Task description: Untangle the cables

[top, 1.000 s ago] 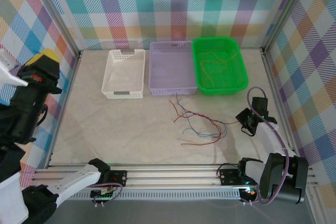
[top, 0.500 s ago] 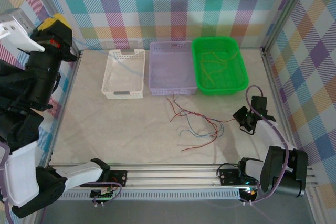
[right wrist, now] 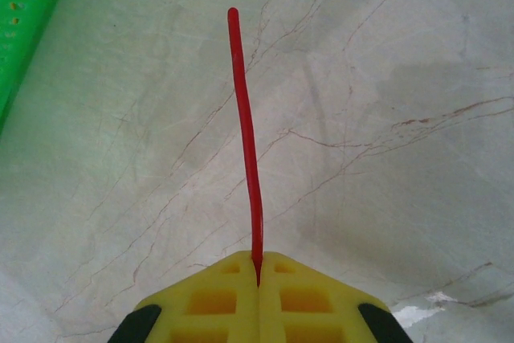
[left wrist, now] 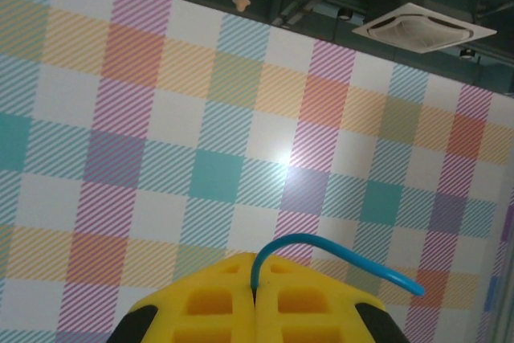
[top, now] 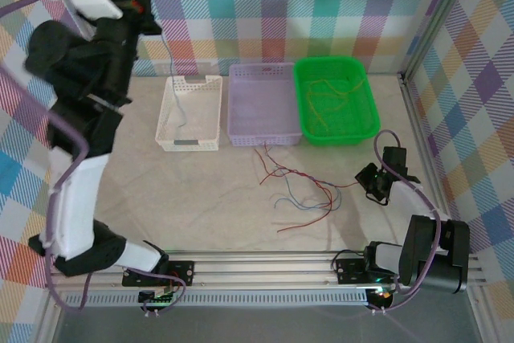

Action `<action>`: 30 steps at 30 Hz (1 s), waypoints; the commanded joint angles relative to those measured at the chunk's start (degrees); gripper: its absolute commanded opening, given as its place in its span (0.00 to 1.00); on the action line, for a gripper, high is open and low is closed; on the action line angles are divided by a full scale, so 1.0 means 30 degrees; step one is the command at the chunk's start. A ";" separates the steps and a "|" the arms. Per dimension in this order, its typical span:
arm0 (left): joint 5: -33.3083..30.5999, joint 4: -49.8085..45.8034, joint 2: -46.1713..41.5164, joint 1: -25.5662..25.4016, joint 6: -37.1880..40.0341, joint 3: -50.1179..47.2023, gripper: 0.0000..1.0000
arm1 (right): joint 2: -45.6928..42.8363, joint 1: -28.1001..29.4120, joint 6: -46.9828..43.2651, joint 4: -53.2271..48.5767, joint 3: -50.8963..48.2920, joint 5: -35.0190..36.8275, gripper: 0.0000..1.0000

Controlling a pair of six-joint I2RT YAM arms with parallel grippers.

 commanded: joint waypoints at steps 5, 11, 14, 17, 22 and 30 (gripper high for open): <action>0.1079 0.2200 0.2647 0.2627 -0.2527 0.1451 0.00 | 0.0133 0.0719 -0.0385 0.0433 0.0121 -0.0164 0.00; 0.2388 0.2700 0.3385 0.4949 -0.5080 0.1452 0.00 | 0.0015 0.1401 -0.0605 0.0088 0.0358 0.0111 0.00; 0.2949 0.2903 0.3738 0.5707 -0.5750 0.1506 0.00 | 0.0338 0.1893 -0.0712 0.0199 0.0456 0.0336 0.00; 0.3253 0.2872 0.4151 0.6448 -0.6614 0.1504 0.00 | 0.0830 0.2145 -0.0839 0.0096 0.0645 0.0469 0.00; 0.4023 0.3057 0.4981 0.7215 -0.8017 0.2284 0.00 | 0.0724 0.2230 -0.0909 0.0004 0.0770 0.0774 0.00; 0.3847 0.2579 0.5948 0.7885 -0.8743 0.2865 0.00 | 0.1291 0.2449 -0.0971 0.0090 0.0944 0.0736 0.00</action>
